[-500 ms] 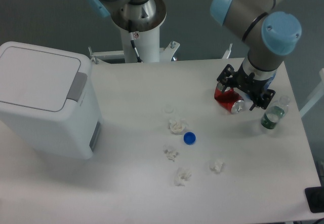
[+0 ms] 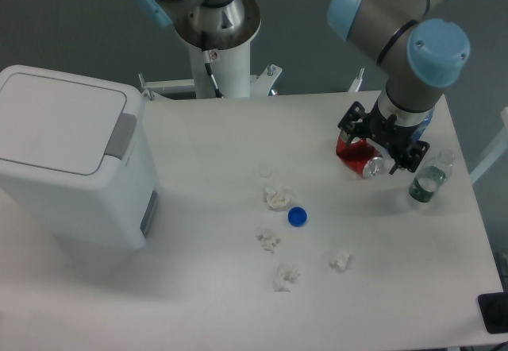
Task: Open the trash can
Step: 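Lift the gripper up and away from the red soda can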
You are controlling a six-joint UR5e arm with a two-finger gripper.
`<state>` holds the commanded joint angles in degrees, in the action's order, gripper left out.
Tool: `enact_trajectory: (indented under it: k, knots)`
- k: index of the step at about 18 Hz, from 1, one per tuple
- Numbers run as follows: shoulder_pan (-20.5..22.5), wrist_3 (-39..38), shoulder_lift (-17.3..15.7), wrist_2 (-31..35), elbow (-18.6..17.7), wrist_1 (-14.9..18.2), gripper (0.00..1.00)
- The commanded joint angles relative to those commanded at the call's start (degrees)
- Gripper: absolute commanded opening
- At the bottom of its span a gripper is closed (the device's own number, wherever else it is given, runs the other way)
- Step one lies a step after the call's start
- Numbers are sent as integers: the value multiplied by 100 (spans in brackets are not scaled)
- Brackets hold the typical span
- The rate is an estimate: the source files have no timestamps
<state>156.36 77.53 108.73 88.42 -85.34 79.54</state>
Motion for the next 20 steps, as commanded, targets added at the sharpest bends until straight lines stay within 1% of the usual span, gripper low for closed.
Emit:
enact_trajectory:
  k: [3, 4, 5, 9, 12, 15, 16, 17, 18, 20]
  knots:
    - [-18, -247, -45, 18, -79, 9, 100]
    - [-35, -273, -114, 44, -88, 9, 100]
    - [-70, -326, -211, -8, -175, 0, 100]
    - [-79, -897, -361, -9, -325, -26, 100]
    - [-88, -906, -484, -35, -396, -26, 100]
    - [-176, -1090, -615, -342, -422, -26, 100]
    - [-211, -1265, -668, -386, -422, -18, 95]
    - [-272, -1423, -738, -395, -422, 9, 80]
    - [-360, -1529, -756, -413, -440, 17, 77]
    - [-431, -1731, -783, -413, -440, 26, 61]
